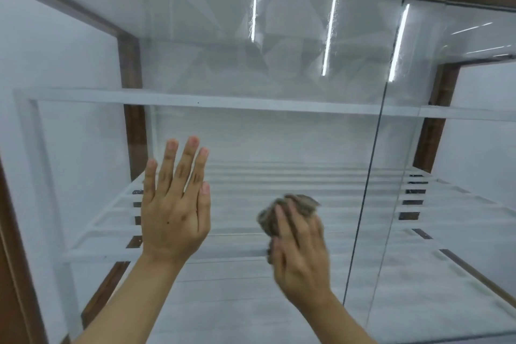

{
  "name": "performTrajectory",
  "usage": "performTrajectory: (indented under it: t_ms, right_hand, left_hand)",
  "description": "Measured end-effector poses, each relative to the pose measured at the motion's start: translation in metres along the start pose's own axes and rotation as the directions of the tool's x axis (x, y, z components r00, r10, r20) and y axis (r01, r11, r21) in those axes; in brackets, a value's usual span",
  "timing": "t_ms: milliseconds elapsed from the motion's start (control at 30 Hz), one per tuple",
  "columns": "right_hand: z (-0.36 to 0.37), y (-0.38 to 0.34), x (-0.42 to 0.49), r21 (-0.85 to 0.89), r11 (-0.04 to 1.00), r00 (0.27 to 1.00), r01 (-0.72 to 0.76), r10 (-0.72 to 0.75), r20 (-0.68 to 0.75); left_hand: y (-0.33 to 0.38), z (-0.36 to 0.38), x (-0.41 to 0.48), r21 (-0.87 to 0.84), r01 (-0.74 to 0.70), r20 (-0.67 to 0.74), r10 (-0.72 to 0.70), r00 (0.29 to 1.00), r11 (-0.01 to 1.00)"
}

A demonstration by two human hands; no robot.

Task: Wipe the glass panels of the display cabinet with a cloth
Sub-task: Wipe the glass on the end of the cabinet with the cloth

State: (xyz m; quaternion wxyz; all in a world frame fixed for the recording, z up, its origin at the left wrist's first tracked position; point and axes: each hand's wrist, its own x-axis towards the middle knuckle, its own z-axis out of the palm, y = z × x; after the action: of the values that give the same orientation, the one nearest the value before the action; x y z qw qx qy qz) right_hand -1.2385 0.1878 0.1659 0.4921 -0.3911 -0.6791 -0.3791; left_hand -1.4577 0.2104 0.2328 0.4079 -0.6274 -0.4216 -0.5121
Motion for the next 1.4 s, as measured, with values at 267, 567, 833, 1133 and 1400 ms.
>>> performTrajectory:
  t_ms: [267, 567, 833, 1133, 1400]
  right_hand:
    - [0.013, -0.024, 0.131, 0.135, 0.948, 0.895, -0.289, 0.318, -0.313]
    - [0.009, -0.013, 0.06, 0.05, 0.959, 0.929, -0.279, 0.282, -0.239]
    - [0.047, -0.113, 0.07, 0.031, 0.999, 0.996, -0.031, 0.034, -0.08]
    - [0.024, -0.05, 0.164, 0.182, 0.875, 0.791, -0.449, 0.484, -0.374]
    - [0.044, -0.098, 0.003, -0.011, 0.999, 0.999, -0.048, 0.048, 0.012]
  left_hand:
    - [0.0, -0.004, 0.001, -0.059, -0.001, 0.018, 0.002, 1.0, 0.998]
    - [-0.065, -0.032, -0.01, 0.014, 0.073, -0.013, -0.073, 0.997, 0.997]
    - [-0.083, -0.028, -0.016, 0.022, 0.051, 0.032, -0.051, 0.998, 0.998]
    - [-0.081, -0.027, -0.017, 0.022, 0.052, 0.031, -0.053, 0.998, 0.998]
    - [-0.083, -0.027, -0.017, 0.01, 0.049, 0.032, -0.049, 0.998, 0.999]
